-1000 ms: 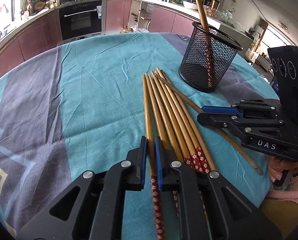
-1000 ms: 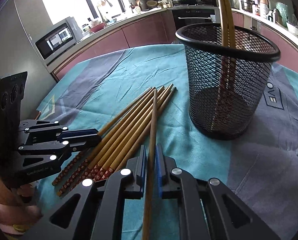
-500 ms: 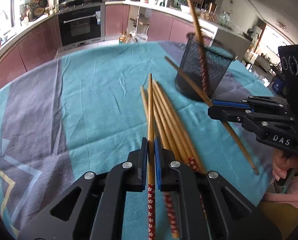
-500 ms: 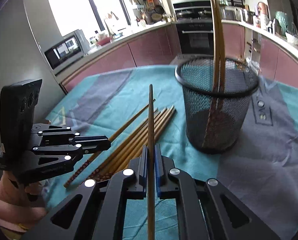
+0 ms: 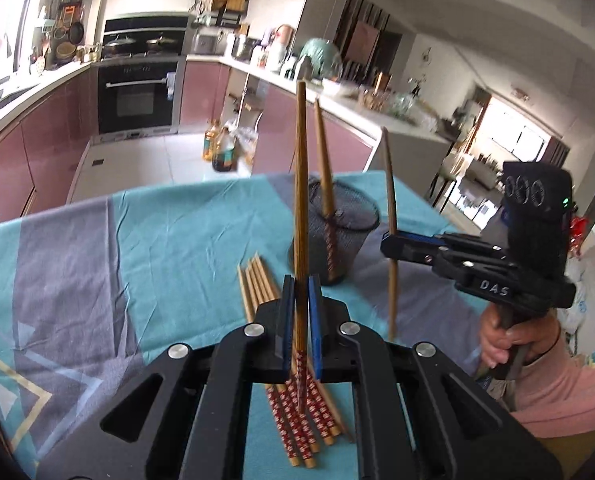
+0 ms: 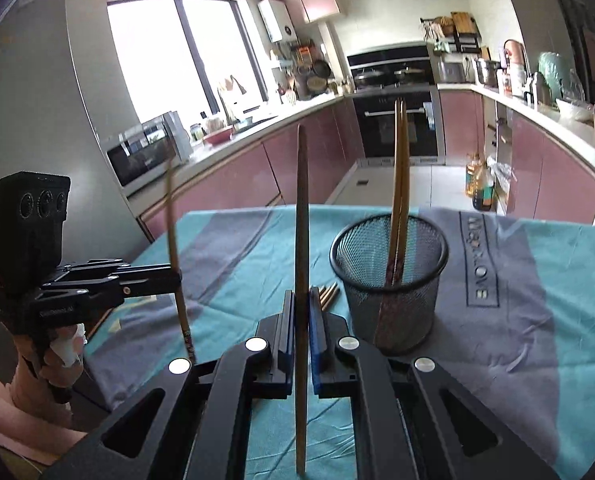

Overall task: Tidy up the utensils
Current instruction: 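Lift both chopsticks upright and carry them over the mesh cup, then lower the chopsticks into the mesh cup and open both grippers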

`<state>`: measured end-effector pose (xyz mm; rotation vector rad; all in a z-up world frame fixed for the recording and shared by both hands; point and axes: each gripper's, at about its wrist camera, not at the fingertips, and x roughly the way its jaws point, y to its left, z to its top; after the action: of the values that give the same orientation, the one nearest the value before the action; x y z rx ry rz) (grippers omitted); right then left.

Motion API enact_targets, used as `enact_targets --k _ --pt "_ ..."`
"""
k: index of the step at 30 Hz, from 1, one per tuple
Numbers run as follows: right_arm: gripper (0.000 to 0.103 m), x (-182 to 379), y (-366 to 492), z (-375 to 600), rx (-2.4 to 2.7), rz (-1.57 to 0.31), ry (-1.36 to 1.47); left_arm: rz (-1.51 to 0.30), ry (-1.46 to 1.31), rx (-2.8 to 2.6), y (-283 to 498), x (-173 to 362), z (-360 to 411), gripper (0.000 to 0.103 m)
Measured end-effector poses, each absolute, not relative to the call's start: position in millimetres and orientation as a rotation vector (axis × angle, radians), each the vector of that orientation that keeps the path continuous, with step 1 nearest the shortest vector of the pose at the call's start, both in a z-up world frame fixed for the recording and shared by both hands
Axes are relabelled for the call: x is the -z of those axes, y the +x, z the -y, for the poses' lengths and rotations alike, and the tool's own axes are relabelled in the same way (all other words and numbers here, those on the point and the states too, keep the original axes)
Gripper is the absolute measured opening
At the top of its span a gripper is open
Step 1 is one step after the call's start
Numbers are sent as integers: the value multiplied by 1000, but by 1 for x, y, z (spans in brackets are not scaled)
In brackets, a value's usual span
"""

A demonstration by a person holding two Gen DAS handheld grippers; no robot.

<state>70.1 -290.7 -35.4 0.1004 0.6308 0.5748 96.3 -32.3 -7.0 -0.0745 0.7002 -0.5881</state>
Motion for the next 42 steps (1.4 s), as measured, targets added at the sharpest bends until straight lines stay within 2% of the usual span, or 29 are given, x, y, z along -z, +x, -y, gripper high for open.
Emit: enact_targets --k 24,37,42 --pt "6 -49 107 333 -514 -376 90 -479 -123 622 145 -81 94 7" --pt "6 -31 143 334 -464 -422 84 -544 -80 605 167 -60 127 7" --pt "6 -45 138 335 -472 -385 98 -569 -70 602 171 -50 129 7"
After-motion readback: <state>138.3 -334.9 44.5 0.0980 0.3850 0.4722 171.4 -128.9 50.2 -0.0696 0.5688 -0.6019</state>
